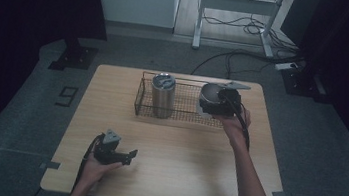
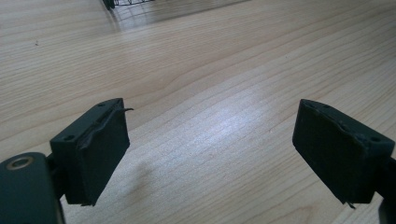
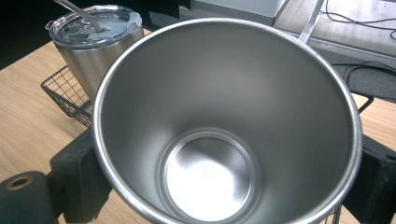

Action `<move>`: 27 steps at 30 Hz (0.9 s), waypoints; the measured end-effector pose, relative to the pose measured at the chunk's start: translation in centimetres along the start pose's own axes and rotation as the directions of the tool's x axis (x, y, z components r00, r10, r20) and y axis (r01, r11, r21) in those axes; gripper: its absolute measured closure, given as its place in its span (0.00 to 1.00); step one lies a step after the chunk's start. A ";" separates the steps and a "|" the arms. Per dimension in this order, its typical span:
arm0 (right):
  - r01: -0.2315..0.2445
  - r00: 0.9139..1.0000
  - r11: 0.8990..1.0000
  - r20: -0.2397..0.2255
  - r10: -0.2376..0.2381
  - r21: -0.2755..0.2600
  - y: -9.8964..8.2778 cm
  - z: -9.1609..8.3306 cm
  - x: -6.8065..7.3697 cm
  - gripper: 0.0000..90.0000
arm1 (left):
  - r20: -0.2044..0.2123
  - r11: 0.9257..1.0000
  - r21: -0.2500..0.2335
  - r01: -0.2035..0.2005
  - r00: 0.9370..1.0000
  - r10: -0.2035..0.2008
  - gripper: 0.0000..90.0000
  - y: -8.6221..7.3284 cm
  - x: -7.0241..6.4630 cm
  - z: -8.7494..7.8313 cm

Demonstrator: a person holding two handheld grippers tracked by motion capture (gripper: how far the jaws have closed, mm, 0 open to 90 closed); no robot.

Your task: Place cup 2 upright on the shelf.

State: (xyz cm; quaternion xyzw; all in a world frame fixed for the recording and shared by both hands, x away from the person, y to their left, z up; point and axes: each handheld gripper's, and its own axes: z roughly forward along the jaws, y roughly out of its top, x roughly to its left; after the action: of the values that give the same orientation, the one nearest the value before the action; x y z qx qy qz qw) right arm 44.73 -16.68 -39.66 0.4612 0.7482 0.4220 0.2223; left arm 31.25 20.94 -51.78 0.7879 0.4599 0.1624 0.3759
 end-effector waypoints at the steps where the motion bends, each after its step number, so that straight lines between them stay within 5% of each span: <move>1: 0.002 1.000 1.000 0.002 -0.002 0.001 0.1 0.1 0.0 0.08 | 0.001 1.000 0.001 -0.003 1.000 0.003 0.12 0.0 0.0 0.0; 27: 0.024 0.999 0.999 0.048 -0.026 0.045 2.1 1.8 -1.1 0.08 | 0.001 1.000 -0.008 -0.001 1.000 0.001 0.12 0.0 0.1 -0.3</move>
State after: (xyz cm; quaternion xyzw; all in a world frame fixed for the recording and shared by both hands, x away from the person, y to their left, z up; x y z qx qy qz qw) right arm 47.67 -16.43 -38.96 0.4667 0.7575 0.3912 0.2354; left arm 31.11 21.21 -51.60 0.7866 0.4588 0.1642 0.3792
